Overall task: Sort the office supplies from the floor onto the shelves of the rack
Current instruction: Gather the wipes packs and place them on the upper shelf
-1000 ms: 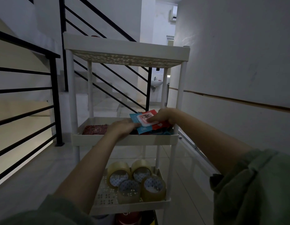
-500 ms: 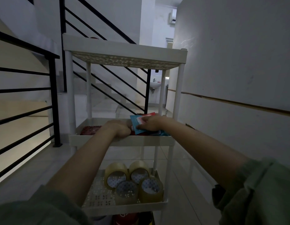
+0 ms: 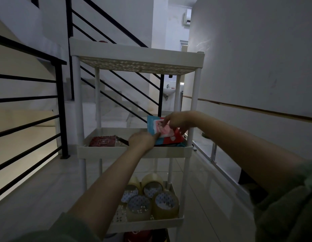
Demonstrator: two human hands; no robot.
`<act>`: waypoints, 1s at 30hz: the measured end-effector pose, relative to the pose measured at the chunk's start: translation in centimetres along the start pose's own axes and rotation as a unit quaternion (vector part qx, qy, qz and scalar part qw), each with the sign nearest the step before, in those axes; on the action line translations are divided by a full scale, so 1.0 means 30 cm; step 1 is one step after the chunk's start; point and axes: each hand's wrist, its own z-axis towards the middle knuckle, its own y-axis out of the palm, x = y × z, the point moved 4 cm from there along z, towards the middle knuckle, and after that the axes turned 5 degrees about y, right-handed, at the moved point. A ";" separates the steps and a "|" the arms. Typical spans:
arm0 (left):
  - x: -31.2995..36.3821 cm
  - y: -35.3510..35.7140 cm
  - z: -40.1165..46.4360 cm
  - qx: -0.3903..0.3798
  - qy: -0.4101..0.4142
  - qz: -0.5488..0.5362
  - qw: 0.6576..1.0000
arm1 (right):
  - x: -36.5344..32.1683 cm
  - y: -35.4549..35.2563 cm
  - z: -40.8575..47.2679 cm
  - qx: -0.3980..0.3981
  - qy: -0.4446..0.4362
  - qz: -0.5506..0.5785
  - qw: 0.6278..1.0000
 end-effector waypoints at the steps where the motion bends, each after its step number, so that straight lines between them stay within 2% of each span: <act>1: 0.003 0.002 0.004 -0.010 0.003 -0.012 1.000 | -0.004 -0.002 0.006 -0.012 0.003 -0.027 1.000; 4: 0.010 0.009 0.015 -0.029 0.018 -0.025 0.999 | -0.016 0.014 0.020 -0.046 0.010 -0.072 0.996; 9: 0.008 0.007 -0.008 -0.018 0.017 -0.060 0.998 | -0.013 0.023 0.042 0.019 0.005 -0.097 0.995; 12: -0.013 0.004 0.009 0.010 0.030 -0.098 0.995 | -0.012 0.015 0.041 0.010 -0.003 -0.071 0.997; 17: -0.040 0.017 0.018 0.045 0.010 -0.072 0.996 | -0.008 0.013 0.039 0.006 -0.021 -0.071 0.997; 22: -0.013 0.003 -0.003 0.086 0.000 -0.115 0.990 | -0.026 0.001 0.034 0.028 -0.068 -0.147 0.986; 30: -0.012 0.003 0.004 0.043 0.030 -0.196 0.979 | -0.026 0.004 0.036 -0.024 -0.079 -0.241 0.967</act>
